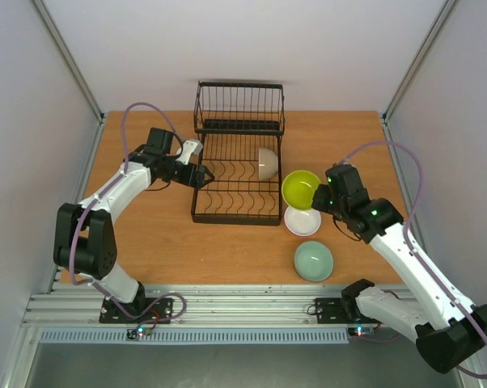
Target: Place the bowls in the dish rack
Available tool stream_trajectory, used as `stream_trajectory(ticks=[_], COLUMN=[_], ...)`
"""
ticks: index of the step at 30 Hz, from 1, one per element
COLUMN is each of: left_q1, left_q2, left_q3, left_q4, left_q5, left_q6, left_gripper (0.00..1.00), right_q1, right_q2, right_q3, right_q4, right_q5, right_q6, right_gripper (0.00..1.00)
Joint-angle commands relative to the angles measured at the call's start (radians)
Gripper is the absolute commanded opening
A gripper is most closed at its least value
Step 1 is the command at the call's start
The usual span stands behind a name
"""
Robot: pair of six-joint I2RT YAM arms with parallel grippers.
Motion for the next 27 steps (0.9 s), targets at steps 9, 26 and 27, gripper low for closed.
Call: stream_trajectory(ticks=[9,26,27], left_q1=[-0.048,-0.077,-0.077], left_q2=[-0.120,-0.130,-0.129], left_q3=[0.034,0.032,0.030], left_q4=[-0.042,-0.066,-0.064], left_q5=[0.103,0.142,0.138], left_q6=[0.006,0.019,0.019], left_gripper=[0.88,0.88,0.88], right_q1=[0.197,0.356,0.366], right_q2=[0.440,0.713,0.718], right_q3=[0.269,0.531,0.540], right_q4=[0.202,0.209,0.211], right_q5=[0.095,0.159,0.159], right_q6=[-0.125,-0.141,-0.142], right_gripper=[0.01,0.01,0.01])
